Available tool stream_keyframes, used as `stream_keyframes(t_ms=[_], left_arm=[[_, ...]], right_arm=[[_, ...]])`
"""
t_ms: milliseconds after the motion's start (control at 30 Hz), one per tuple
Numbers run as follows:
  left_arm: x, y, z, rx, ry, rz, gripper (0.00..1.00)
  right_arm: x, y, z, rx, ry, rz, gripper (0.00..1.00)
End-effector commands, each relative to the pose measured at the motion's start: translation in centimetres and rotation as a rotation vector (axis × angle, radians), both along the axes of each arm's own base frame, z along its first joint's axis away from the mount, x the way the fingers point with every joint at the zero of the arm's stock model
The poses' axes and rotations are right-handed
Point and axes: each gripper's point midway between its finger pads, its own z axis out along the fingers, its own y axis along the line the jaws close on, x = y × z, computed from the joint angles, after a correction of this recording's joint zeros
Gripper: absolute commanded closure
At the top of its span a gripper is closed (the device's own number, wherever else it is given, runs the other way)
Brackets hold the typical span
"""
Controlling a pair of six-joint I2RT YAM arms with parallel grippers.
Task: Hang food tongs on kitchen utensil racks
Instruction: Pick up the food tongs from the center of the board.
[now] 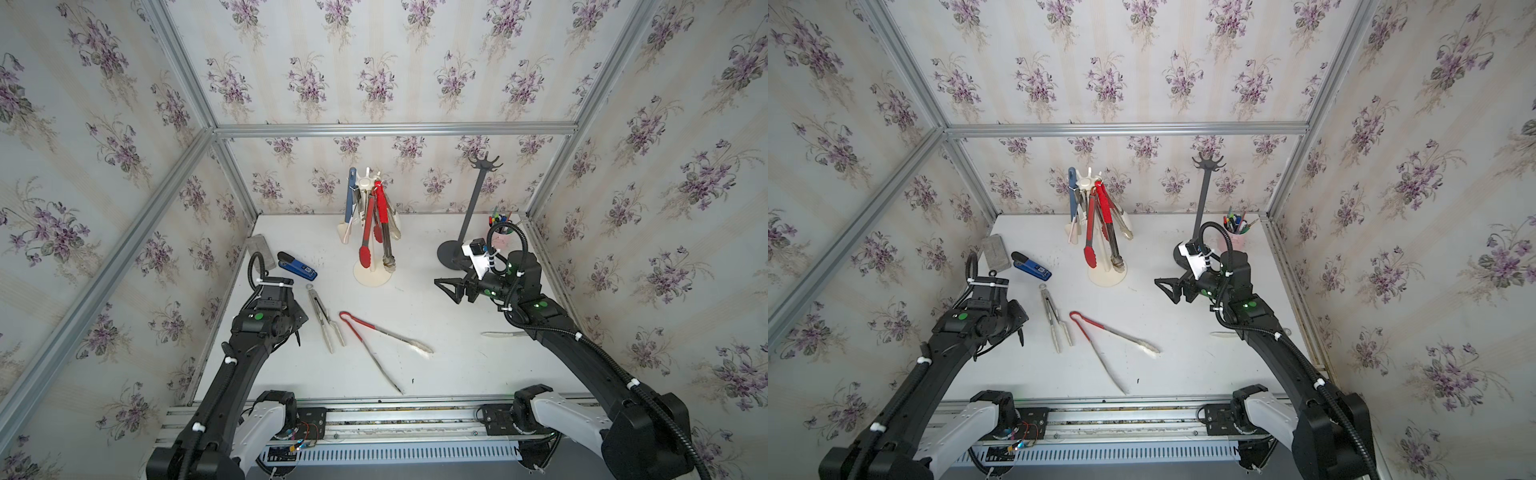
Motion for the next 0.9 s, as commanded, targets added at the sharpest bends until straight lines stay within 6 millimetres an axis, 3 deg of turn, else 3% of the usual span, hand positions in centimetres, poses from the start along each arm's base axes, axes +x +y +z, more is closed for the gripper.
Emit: stream_keyframes(t_ms=[0, 167, 300, 533, 867], left_arm=[[-0.1, 1.3, 2.9, 0.118, -0.048, -0.023, 1.0], [0.7, 1.2, 8.5, 0.212, -0.2, -0.066, 1.0], [1.5, -0.1, 14.0, 0.315, -0.349, -0.153, 1.0], [2.5, -4.9, 21.1, 0.376, -0.567, -0.358, 1.0], [2.1, -13.8, 28.5, 0.431, -0.806, -0.671, 1.0]], right_arm=[[0.4, 0.1, 0.6, 0.001, -0.038, 0.001, 0.0], [0.7, 0.2, 0.4, 0.005, -0.027, -0.002, 0.0], [0.9, 0.0, 0.0, 0.013, -0.008, -0.028, 0.0], [1.1, -0.5, -0.7, 0.014, 0.013, -0.07, 0.0], [1.5, -2.1, -1.6, -0.018, 0.037, -0.178, 0.0]])
